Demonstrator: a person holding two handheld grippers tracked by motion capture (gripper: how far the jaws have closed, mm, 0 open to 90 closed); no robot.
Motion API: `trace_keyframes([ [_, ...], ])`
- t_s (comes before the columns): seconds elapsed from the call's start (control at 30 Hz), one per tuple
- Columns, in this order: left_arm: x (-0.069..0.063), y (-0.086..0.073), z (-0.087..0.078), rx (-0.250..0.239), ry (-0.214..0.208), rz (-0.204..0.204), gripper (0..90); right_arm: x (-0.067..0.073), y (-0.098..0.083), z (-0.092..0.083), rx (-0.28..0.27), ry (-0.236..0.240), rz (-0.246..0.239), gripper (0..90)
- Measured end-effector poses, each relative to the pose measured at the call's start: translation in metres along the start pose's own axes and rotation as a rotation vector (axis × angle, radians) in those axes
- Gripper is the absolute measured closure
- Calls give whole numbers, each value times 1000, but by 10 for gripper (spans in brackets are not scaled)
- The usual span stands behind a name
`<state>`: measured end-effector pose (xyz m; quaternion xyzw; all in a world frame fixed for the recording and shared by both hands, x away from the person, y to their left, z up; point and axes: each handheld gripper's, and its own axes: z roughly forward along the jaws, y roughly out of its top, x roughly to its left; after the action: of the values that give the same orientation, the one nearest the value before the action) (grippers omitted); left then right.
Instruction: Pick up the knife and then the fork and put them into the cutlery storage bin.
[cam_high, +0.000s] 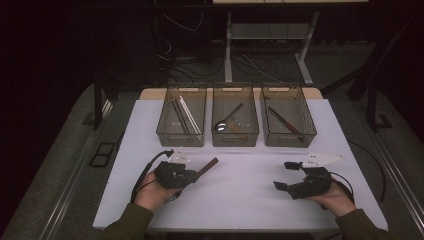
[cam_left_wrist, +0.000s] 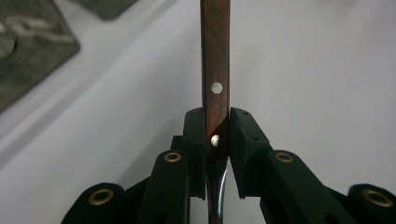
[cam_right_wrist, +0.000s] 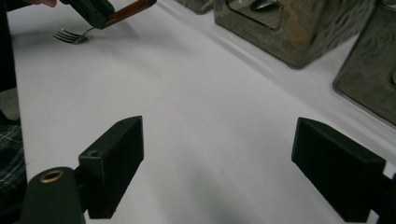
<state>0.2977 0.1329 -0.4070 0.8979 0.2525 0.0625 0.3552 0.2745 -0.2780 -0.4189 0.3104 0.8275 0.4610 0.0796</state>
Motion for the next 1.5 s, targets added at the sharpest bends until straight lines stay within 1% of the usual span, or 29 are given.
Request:
trace_keyframes([
  [0.1,-2,9,-2,-24,-21,20,768,0,7,3,8,27,-19,169],
  [0.17,-4,14,-2,-36,-40,23,768,-1,14,4,9,43,-33,169],
  [0.37,-13,35,5,-36,-100,91,767,2,39,6,-5,110,-106,169],
  [0.4,-15,40,8,-28,-116,110,767,3,44,7,-6,122,-120,169],
  [0.53,-23,54,19,-30,-169,161,767,6,61,16,19,171,-176,170],
  [0.57,-25,57,22,-21,-183,177,767,7,64,19,31,187,-187,171],
  [0.63,-29,63,28,-12,-204,208,767,8,70,23,50,220,-199,172],
  [0.67,-31,65,30,-16,-211,212,767,9,72,25,60,239,-203,175],
  [0.7,-34,68,34,-16,-223,215,767,9,74,27,61,247,-209,175],
  [0.8,-39,76,41,2,-249,267,767,9,78,33,96,252,-245,180],
  [0.87,-41,79,45,7,-260,296,767,9,78,36,121,263,-264,229],
  [0.9,-42,81,46,13,-266,322,767,9,77,37,131,271,-267,253],
  [0.93,-44,81,48,16,-271,329,767,9,76,39,147,287,-278,285],
  [1.0,-46,81,49,20,-282,334,767,8,75,42,180,297,-324,338],
  [1.1,-50,81,51,28,-293,340,767,11,73,47,219,333,-336,396],
  [1.17,-52,81,52,34,-295,352,767,16,72,51,247,347,-356,437],
  [1.23,-54,81,53,38,-299,355,767,20,71,55,267,354,-370,478],
  [1.3,-56,82,53,46,-303,362,766,25,69,60,299,365,-386,520],
  [1.33,-56,82,53,50,-300,367,766,26,69,61,308,365,-392,549],
  [1.4,-56,82,54,51,-298,375,766,28,68,64,322,383,-396,595],
  [1.43,-56,82,55,53,-299,376,766,29,68,65,330,386,-393,609],
  [1.5,-56,81,55,57,-304,378,766,30,67,66,342,384,-405,644],
])
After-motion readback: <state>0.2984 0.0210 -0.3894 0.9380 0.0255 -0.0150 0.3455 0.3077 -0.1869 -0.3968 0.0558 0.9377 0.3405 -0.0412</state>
